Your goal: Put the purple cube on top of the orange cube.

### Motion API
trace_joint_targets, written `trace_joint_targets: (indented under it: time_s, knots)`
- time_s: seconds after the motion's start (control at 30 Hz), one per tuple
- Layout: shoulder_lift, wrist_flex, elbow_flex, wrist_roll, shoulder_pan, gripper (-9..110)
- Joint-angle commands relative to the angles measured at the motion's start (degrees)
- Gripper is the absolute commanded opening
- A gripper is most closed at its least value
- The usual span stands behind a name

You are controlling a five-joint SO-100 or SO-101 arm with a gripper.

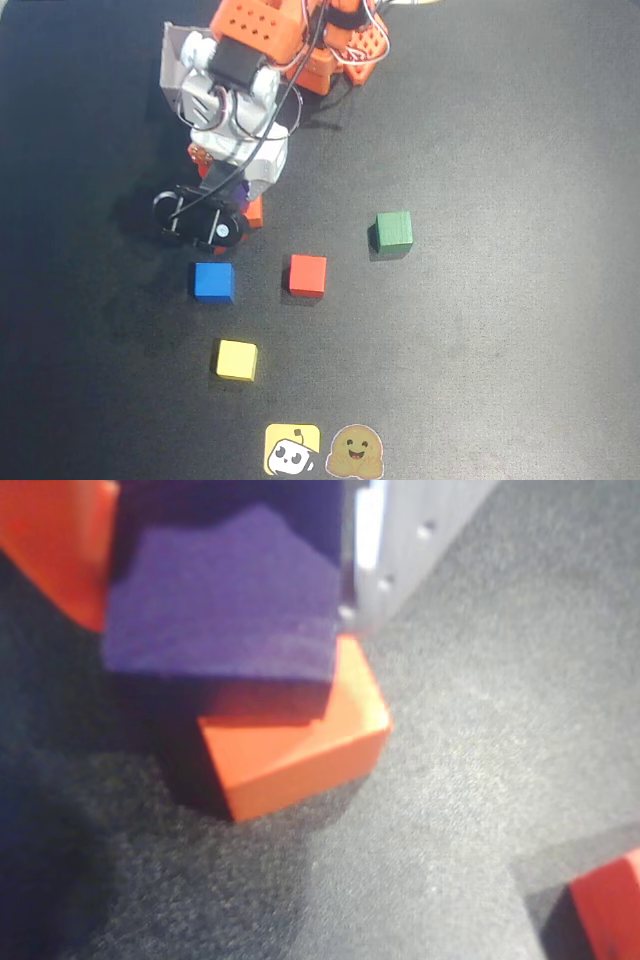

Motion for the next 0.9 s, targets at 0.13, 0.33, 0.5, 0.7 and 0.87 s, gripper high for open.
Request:
trace_joint_targets:
  time_s: [0.13,0.33,0.5,0.7,0.87]
  knots:
    - [1.23,-1.32,-0.88,-0.35,-0.79,3]
    - [0.97,-2.55,-0.35,-0.09,-1.14,3]
    - [0.44,-2.64,-0.18,0.35,-1.49,3]
    - [-0.18,-2.9,0.62,2.2,-2.29,3]
    - [-0.26,-3.87,1.93,2.46,-2.64,6]
